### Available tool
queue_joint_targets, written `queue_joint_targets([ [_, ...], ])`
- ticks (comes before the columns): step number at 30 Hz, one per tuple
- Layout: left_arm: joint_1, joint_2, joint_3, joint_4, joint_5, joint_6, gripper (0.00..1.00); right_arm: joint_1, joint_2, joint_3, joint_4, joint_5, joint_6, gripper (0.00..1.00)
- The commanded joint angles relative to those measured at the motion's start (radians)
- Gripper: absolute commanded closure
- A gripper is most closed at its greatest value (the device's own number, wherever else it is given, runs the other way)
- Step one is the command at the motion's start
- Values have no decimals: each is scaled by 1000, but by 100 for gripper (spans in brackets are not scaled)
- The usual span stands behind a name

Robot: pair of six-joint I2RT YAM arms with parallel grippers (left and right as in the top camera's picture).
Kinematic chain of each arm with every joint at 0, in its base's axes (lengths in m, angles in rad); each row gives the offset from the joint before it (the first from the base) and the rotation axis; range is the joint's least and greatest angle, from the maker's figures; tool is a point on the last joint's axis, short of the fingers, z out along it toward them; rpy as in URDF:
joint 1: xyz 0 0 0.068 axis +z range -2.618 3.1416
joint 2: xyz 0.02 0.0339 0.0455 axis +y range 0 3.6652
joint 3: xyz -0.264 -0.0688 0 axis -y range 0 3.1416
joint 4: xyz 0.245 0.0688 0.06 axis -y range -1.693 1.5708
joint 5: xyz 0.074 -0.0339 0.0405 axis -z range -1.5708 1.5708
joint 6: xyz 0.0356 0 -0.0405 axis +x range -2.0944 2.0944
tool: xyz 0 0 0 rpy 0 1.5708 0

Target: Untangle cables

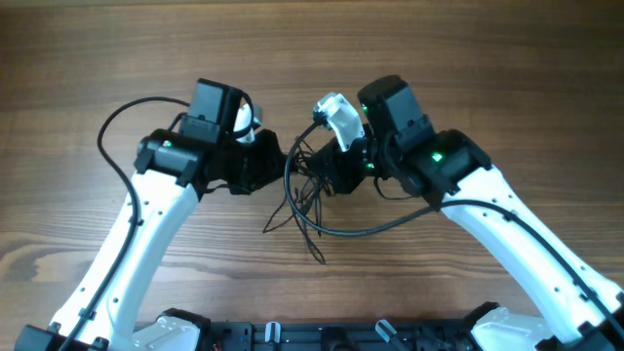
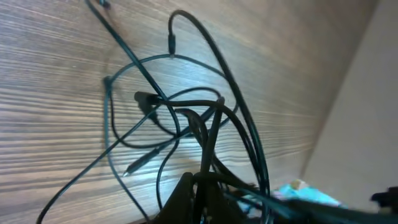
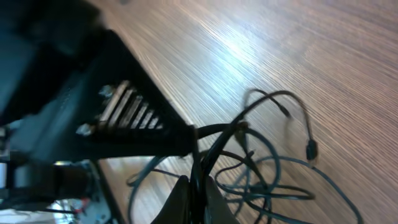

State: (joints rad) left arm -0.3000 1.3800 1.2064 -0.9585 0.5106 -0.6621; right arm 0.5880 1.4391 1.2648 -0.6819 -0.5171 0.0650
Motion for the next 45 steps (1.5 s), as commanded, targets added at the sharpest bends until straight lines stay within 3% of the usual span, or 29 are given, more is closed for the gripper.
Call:
queue_joint_targets([
  [1,69,8,-10,1,-148,-57,96,-25,-110,33,45,-131,108,96],
  [7,64,8,-10,-5,-144,-57,96,-25,-139,33,166,-178,227,96],
  [13,69,8,-11,-56,-303,-58,96,-48,-207,33,263,-171,313,96],
  [25,165,8,-11,-124,-411,-57,96,-333,-310,33,24,69,356,96],
  [31,168,8,-11,-93,-284,2,96,-362,-290,33,-38,17,314,94],
  [33,160,8,-11,-62,-202,60,96,-357,-274,33,-37,-95,212,85],
  [38,138,8,-11,-21,-103,83,96,-333,-205,33,-65,-241,82,46],
  [45,95,8,-11,-6,-13,158,96,-248,-72,33,-112,-252,13,39],
])
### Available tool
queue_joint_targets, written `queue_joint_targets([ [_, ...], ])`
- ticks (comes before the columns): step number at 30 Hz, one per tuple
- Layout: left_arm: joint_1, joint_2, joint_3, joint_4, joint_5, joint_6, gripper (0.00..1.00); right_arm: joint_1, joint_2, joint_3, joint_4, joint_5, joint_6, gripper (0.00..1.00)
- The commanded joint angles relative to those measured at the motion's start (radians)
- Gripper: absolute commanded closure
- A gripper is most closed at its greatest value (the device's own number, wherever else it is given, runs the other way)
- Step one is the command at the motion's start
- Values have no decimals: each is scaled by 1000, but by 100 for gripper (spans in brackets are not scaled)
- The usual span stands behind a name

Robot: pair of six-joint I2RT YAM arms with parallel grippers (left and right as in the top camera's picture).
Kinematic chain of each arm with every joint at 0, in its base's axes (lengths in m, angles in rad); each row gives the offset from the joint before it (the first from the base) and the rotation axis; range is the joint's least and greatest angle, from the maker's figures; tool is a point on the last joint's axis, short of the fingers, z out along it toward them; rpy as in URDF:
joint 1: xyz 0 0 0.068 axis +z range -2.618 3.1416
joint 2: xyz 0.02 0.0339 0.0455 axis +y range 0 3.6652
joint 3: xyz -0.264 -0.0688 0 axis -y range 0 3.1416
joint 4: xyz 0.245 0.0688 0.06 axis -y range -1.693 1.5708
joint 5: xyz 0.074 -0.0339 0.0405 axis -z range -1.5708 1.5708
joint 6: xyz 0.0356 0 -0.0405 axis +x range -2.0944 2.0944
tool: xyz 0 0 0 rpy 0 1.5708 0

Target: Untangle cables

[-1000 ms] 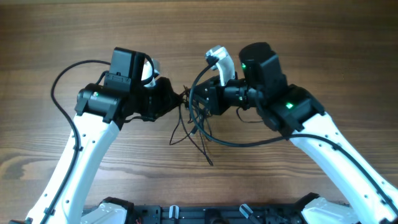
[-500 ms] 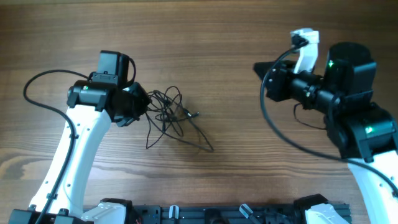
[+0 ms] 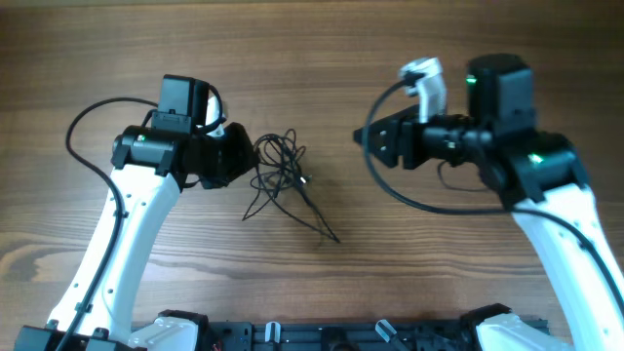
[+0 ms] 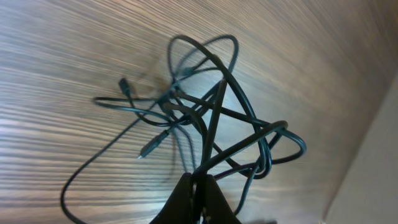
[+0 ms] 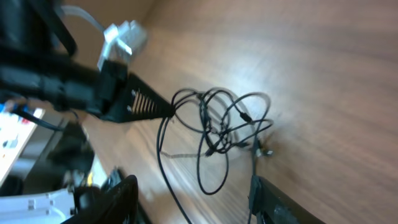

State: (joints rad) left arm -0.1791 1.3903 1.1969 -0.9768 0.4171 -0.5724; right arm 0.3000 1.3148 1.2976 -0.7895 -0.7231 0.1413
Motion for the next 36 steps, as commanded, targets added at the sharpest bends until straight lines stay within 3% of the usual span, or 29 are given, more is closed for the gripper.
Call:
queue_joint_targets([
  [1,-35,-2,-2,16,80,72,96,60,73,0,-3,-45,-63,37],
  [4,-51,-2,-2,26,79,72,96,105,114,0,9,-35,-61,30],
  [5,-53,-2,-2,28,74,71,96,116,125,0,13,-23,-57,19],
  [6,-53,-2,-2,29,59,71,96,122,136,0,15,-1,-37,0],
  [11,-53,-2,-2,27,27,68,96,125,177,0,-18,198,196,0],
  [14,-53,-2,-2,27,17,56,96,126,186,0,-32,207,262,0],
  [19,-53,-2,-2,17,-91,-147,96,126,201,0,-28,219,378,0],
  [21,-53,-2,-2,18,-93,-177,96,126,207,-3,-27,233,428,0],
  [30,-107,-2,-2,16,-93,-175,96,126,254,-7,-42,233,441,0],
  [36,-199,-2,-2,28,-94,-106,96,126,254,-29,-32,233,431,0],
])
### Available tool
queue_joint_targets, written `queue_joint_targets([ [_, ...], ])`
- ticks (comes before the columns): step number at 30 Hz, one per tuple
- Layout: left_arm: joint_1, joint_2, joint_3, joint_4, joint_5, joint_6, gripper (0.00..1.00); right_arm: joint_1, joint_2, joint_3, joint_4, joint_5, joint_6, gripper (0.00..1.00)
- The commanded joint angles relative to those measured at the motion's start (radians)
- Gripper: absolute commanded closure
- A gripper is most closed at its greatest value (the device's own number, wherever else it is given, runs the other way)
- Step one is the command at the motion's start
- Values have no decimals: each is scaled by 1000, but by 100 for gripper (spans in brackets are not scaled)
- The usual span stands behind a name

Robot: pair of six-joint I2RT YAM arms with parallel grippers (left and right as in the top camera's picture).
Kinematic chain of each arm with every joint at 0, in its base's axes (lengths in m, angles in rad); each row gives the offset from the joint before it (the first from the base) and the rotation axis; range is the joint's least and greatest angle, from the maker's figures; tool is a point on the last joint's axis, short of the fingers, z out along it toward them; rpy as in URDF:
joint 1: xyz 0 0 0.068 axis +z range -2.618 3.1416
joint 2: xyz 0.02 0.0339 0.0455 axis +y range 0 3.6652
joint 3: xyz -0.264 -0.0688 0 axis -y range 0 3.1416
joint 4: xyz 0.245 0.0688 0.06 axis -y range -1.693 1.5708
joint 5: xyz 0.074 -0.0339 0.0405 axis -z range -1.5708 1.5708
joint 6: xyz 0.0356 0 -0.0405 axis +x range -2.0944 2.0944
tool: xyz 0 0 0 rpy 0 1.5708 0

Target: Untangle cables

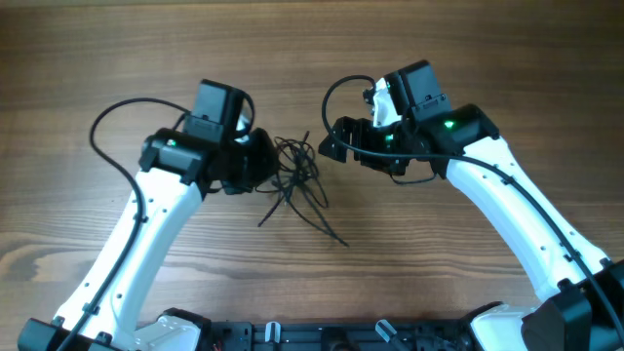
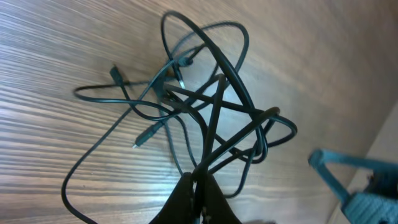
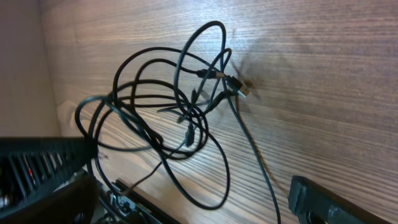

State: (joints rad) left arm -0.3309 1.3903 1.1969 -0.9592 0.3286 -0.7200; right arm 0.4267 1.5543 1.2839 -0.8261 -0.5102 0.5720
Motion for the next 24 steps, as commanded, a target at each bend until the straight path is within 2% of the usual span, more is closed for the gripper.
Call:
queue_joint_targets([
  [1,-57,-2,-2,15,-7,43,96,0,15,-15,5,19,-8,0],
  [5,-63,-2,-2,28,-52,26,96,0,15,-15,-1,12,-72,0],
  [10,-35,-2,-2,28,-119,-85,96,3,15,-15,-3,-66,-185,0],
  [18,7,-2,-2,16,-141,-109,96,3,15,-15,-1,-122,-233,0],
  [21,30,-2,-2,-11,-190,-180,96,3,15,-15,-2,-166,-274,0],
  [24,52,-2,-2,-22,-193,-186,96,3,15,-15,-1,-165,-274,0],
])
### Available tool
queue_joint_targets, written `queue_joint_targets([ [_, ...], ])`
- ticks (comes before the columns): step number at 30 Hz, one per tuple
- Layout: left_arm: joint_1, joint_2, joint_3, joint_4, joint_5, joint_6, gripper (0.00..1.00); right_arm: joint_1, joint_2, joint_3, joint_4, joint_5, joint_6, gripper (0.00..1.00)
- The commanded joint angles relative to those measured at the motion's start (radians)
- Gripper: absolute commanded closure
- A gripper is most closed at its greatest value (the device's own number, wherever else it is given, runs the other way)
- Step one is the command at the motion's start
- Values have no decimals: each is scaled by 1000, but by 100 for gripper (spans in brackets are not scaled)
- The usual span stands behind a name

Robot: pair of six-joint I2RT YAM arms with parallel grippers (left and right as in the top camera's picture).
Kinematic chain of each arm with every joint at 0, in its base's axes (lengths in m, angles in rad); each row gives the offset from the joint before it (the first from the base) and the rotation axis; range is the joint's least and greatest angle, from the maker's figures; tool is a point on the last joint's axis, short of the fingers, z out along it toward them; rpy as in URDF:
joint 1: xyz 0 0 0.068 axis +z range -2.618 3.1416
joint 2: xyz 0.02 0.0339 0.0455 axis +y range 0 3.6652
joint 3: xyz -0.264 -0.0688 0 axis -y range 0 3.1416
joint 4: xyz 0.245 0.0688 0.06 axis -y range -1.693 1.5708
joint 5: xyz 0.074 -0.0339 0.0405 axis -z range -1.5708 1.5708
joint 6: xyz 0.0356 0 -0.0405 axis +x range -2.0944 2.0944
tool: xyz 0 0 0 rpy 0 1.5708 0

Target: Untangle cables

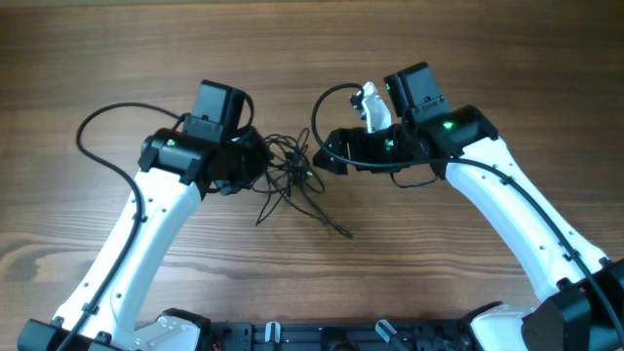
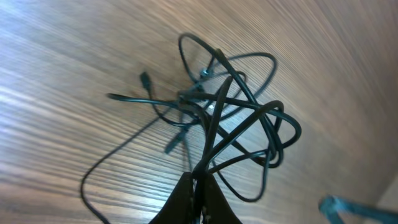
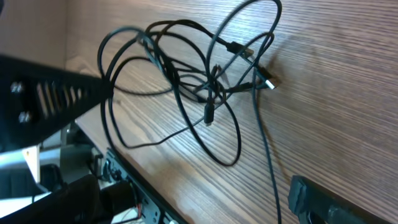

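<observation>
A tangle of thin black cables lies mid-table, with loose ends trailing toward the front. My left gripper is at the tangle's left edge and is shut on several of its strands; in the left wrist view the shut fingers pinch the strands, and the loops fan out beyond. My right gripper is open just right of the tangle. In the right wrist view its gap is wide and empty, with the cable knot ahead.
The bare wooden table surrounds the tangle. Each arm's own black cable arcs off its wrist, at the left and at the centre. The left gripper's body shows at the left of the right wrist view.
My right gripper has turned and edged slightly closer to the tangle, staying open. The tangle has shifted a little to the left in my left gripper, which stays shut.
Both grippers were shut on the tangle close together at mid-table. Then the right one was open and far to the right while the left held the bundle alone. Then the right gripper was back beside the tangle, open, where it is now.
</observation>
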State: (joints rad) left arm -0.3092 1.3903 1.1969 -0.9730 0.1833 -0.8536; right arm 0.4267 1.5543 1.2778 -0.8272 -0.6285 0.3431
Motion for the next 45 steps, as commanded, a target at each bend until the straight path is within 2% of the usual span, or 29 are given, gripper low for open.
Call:
queue_joint_targets([
  [1,34,-2,-2,-12,-47,-52,96,3,15,-10,0,-47,-43,0],
  [11,34,-2,-2,-39,-47,-24,96,2,15,-10,48,-31,2,0],
  [23,52,-2,-2,-38,-92,-19,96,3,15,-10,4,-52,-3,0],
  [27,81,-2,-2,-38,-87,-18,96,3,15,-10,-6,-89,-3,7],
  [31,82,-2,-2,-37,-9,-11,96,3,15,-10,-1,-88,-27,7],
  [34,69,-2,-2,-30,89,76,96,3,15,-10,3,-92,-66,8],
  [36,63,-2,-2,-32,122,96,96,3,15,-10,-2,-101,-116,12],
  [39,56,-2,-2,-34,148,115,96,3,15,-10,-13,-114,-180,24],
  [40,56,-2,-2,-34,159,125,96,2,15,-10,-18,-113,-198,33],
  [42,56,-2,-2,-33,188,170,96,2,15,-10,-23,-114,-228,42],
  [45,56,-2,-2,-37,211,199,96,2,15,-9,-21,-114,-249,44],
])
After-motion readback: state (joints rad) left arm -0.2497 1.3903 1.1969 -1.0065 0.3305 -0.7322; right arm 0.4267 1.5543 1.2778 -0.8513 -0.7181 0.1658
